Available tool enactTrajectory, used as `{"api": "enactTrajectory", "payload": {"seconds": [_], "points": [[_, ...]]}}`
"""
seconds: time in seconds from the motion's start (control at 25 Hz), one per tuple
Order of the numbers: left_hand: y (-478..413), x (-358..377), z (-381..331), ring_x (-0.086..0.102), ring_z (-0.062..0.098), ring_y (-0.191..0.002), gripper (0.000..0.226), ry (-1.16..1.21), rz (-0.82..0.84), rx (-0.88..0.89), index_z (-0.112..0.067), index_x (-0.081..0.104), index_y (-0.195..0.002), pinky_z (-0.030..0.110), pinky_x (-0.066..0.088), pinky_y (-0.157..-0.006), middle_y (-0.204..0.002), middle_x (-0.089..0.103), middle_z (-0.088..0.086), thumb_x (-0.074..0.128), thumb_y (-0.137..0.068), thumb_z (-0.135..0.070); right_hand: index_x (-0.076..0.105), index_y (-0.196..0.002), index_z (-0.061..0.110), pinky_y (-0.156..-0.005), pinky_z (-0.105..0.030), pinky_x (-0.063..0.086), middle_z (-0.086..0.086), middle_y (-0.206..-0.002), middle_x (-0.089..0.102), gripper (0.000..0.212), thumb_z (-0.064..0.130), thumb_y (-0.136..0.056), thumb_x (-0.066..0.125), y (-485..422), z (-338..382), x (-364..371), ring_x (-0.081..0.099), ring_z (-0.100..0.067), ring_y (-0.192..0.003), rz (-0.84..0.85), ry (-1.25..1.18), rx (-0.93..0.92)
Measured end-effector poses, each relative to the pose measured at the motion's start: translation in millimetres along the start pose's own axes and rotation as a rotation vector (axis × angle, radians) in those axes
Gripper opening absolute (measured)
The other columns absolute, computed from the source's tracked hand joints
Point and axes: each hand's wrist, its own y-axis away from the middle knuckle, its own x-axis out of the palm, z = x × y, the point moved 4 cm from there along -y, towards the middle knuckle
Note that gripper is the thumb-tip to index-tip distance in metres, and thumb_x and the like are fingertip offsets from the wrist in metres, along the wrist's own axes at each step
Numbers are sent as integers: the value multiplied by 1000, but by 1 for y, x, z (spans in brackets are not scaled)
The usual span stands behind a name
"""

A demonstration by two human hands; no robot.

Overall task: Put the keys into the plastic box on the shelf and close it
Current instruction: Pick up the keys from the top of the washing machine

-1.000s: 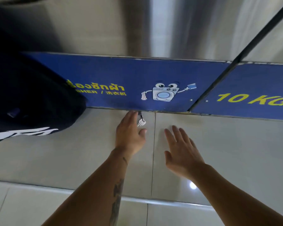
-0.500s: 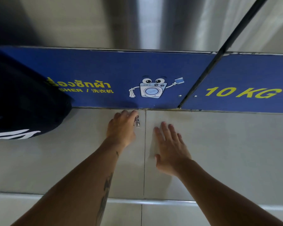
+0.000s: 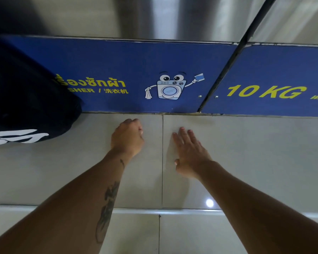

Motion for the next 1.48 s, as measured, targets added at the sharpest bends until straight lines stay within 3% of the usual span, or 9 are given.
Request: {"api": "enactTrajectory", "payload": {"seconds": [0.16,0.32,0.48,0.56,0.64,0.84,1.0,1.36,1.48], "points": [[25,-35,5,57,21,-75,11,319,-11,-173,-19,69,-78,26,43,-67,-95,65,6,64,-85,-13,10,-155,18,-117,-42,22,-3,-165,7,82,19,-90,60,26,19,-27,7,-25,-150,31,-147,-22],[70,-96,4,58,17,-57,11,586,118,-346,-20,69,-73,21,44,-51,-68,68,-2,66,-83,-17,24,-151,17,-113,-41,31,-2,-159,26,67,22,-92,56,77,70,-72,22,-23,-146,3,-204,-53],[129,-182,-3,64,22,-66,14,824,158,-441,-22,65,-65,33,48,-68,-68,67,3,60,-78,-21,31,-148,16,-111,-40,35,-3,-154,33,61,23,-92,54,139,127,-139,30,-25,-142,-1,-189,-142],[166,-238,-16,70,23,-74,18,993,175,-515,-19,63,-72,38,51,-73,-73,64,6,59,-87,-11,33,-147,16,-108,-41,38,-4,-153,35,60,22,-91,53,184,156,-176,34,-27,-139,8,-152,-200],[198,-296,-33,69,17,-64,18,1125,146,-571,-12,62,-82,38,56,-75,-74,57,6,51,-92,-2,31,-149,16,-106,-43,40,-2,-154,34,61,21,-92,52,230,182,-213,34,-28,-138,9,-109,-263],[276,-425,-66,46,15,-47,26,1095,49,-591,-11,64,-90,22,40,-46,-72,50,9,46,-83,6,30,-149,16,-105,-44,41,-3,-151,37,60,22,-93,52,333,230,-298,38,-28,-134,-67,-28,-407],[344,-501,-92,47,18,-47,28,1113,-107,-631,-4,61,-106,25,41,-47,-73,57,10,44,-86,6,37,-144,16,-105,-42,39,-6,-145,43,53,22,-94,51,399,266,-345,39,-28,-133,-114,3,-549],[586,-624,-90,56,19,-55,21,1060,-604,-702,-14,65,-89,28,45,-56,-77,63,12,54,-80,2,47,-133,20,-100,-48,44,-3,-139,46,44,22,-90,47,598,393,-374,45,-29,-128,-176,182,-1039],[689,-651,-71,62,18,-62,25,988,-762,-770,-22,66,-86,30,49,-59,-81,66,8,52,-77,-4,35,-147,21,-109,-43,36,0,-152,36,54,26,-95,47,681,449,-348,37,-24,-137,-142,270,-1200]]}}
